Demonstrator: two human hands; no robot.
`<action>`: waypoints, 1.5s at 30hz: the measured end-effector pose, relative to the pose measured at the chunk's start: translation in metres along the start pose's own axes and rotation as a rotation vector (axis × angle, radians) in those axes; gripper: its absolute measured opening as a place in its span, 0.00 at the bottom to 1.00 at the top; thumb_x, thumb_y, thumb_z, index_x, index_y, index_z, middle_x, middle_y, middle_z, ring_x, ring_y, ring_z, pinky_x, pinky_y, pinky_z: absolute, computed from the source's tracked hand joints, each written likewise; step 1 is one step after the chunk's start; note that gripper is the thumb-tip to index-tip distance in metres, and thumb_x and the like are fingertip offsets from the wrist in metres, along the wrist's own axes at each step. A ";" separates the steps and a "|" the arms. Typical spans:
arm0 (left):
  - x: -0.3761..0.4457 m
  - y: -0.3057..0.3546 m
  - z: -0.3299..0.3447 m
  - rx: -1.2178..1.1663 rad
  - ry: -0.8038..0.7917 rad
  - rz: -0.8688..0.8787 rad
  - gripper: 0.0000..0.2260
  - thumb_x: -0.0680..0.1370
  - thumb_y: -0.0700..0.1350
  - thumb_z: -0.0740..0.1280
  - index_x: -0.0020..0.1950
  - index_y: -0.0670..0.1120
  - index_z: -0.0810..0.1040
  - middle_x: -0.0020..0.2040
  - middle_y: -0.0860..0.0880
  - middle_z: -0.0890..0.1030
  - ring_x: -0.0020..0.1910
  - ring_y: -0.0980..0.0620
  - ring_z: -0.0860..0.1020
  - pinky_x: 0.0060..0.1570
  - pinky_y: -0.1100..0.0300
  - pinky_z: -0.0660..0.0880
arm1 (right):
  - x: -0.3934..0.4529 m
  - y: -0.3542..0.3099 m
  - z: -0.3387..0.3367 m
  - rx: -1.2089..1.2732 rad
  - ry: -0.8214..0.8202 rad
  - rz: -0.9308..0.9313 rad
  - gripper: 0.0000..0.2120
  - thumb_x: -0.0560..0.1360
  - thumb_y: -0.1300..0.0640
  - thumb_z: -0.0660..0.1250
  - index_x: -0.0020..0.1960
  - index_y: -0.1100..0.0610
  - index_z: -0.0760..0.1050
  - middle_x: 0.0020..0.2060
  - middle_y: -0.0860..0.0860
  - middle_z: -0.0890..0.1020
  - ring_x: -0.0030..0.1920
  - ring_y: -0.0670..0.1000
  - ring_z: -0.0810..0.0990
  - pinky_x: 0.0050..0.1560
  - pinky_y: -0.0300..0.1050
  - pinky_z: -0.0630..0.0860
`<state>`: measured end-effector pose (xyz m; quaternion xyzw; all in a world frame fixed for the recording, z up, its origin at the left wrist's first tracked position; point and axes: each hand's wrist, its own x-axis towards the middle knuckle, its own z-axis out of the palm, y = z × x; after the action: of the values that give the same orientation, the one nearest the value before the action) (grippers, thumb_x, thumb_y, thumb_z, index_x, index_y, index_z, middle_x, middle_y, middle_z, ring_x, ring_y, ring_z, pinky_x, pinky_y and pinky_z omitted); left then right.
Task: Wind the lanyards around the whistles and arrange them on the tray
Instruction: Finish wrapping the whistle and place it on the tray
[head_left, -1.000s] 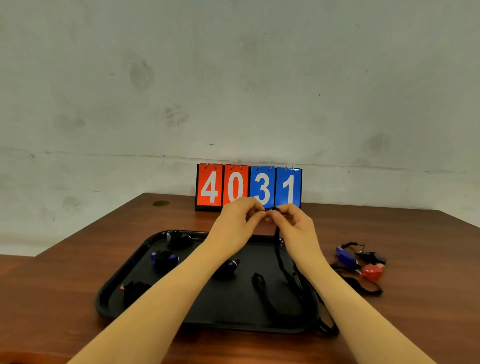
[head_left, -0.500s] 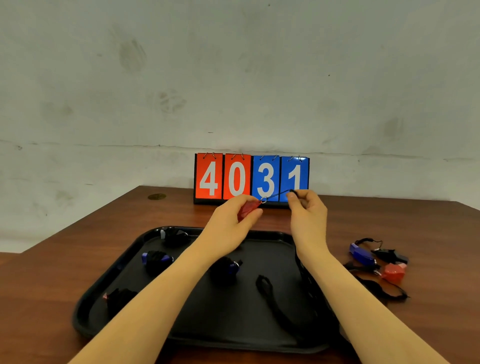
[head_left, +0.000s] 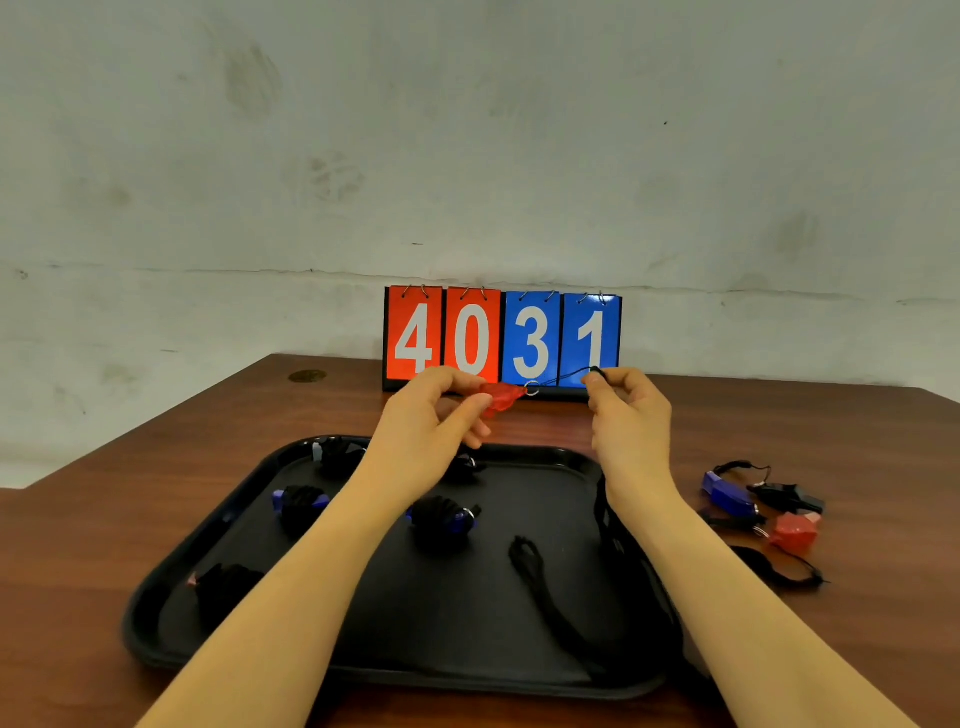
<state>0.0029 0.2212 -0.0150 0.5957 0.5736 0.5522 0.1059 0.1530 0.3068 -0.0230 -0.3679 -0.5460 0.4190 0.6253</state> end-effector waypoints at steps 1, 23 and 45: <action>0.000 0.000 0.000 -0.009 0.021 -0.002 0.06 0.77 0.43 0.65 0.53 0.46 0.75 0.37 0.50 0.81 0.32 0.61 0.79 0.37 0.74 0.74 | -0.002 0.000 0.000 -0.007 -0.007 0.002 0.03 0.77 0.57 0.63 0.45 0.55 0.73 0.40 0.49 0.78 0.33 0.41 0.69 0.27 0.31 0.67; -0.005 0.013 -0.013 -0.819 -0.187 -0.393 0.10 0.65 0.34 0.68 0.44 0.41 0.80 0.38 0.46 0.84 0.36 0.52 0.82 0.37 0.63 0.80 | -0.011 -0.006 -0.001 0.018 -0.282 0.007 0.03 0.76 0.62 0.64 0.47 0.61 0.76 0.37 0.55 0.83 0.21 0.43 0.64 0.21 0.35 0.62; -0.007 0.000 -0.004 -0.150 -0.055 -0.162 0.08 0.72 0.37 0.70 0.45 0.50 0.82 0.41 0.49 0.84 0.41 0.55 0.83 0.42 0.64 0.80 | -0.027 0.000 0.008 -0.624 -0.457 -0.794 0.06 0.75 0.59 0.65 0.51 0.54 0.78 0.45 0.45 0.79 0.47 0.41 0.76 0.48 0.38 0.77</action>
<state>0.0014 0.2139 -0.0172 0.5525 0.5739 0.5667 0.2102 0.1434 0.2818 -0.0318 -0.2015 -0.8626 0.0389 0.4624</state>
